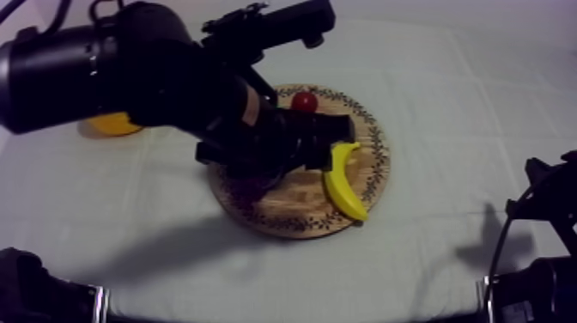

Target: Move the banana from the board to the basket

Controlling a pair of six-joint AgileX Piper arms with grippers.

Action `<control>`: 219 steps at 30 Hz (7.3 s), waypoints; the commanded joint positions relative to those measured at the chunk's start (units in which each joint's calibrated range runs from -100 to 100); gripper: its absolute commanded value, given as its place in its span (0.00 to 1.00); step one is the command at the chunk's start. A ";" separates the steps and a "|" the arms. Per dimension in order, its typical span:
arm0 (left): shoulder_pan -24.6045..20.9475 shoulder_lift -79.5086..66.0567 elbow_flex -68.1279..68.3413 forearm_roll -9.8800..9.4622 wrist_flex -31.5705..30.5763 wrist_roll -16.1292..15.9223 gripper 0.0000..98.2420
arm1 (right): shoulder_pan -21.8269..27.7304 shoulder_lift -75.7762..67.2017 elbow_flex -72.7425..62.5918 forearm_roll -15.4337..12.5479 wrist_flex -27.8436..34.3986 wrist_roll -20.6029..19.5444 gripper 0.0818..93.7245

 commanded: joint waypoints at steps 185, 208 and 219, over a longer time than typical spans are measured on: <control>-44.75 -96.83 80.35 0.68 -23.79 -33.19 0.00 | -0.01 -0.02 0.02 0.01 0.03 0.15 0.00; -42.95 -106.12 84.26 -1.90 -30.16 -23.20 0.00 | -0.01 -0.02 0.02 0.01 0.03 0.15 0.00; -42.96 -106.13 84.30 -1.93 -30.30 -22.84 0.00 | -0.01 -0.02 0.02 0.01 0.03 0.15 0.00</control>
